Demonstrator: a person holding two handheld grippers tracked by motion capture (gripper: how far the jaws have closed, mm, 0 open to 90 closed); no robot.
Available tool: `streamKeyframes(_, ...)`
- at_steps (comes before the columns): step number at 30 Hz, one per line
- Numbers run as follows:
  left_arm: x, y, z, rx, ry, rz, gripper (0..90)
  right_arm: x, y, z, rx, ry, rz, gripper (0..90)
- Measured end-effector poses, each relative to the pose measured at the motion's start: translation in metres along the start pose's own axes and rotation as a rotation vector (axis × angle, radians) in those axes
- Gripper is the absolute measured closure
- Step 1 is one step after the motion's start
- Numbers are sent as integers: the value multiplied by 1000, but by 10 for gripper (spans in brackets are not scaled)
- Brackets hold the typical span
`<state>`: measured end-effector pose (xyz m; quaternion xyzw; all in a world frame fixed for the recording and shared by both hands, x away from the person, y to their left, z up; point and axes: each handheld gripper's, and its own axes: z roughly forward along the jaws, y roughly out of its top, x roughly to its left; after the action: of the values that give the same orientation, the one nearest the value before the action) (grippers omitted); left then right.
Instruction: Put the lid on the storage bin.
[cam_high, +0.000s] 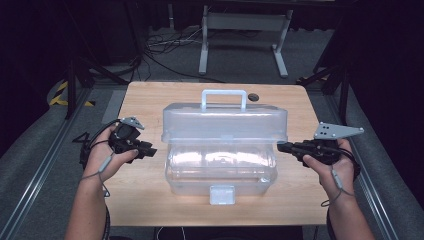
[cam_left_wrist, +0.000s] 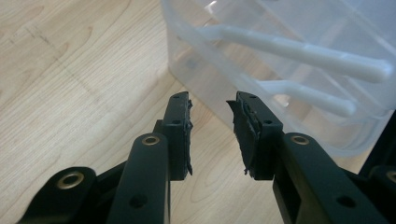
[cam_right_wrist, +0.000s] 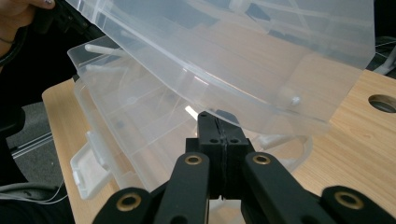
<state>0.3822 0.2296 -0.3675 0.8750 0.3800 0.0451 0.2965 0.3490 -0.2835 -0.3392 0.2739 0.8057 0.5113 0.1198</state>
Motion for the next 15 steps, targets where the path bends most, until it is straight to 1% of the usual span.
streamKeyframes(9,10,-3,7,15,5,-25,653,3,-2,0,33,3,-10,900)
streamKeyframes(10,12,-3,9,24,10,-34,649,3,-3,1,44,6,-9,900)
streamKeyframes(12,12,-3,10,27,13,-35,648,3,-3,1,49,8,-9,900)
streamKeyframes(13,13,-3,10,31,13,-28,649,3,-4,2,60,12,-6,900)
streamKeyframes(14,13,-2,11,30,9,-32,649,3,-4,2,60,12,-6,900)
streamKeyframes(15,12,-1,11,30,7,-23,649,3,-5,2,68,16,-1,900)
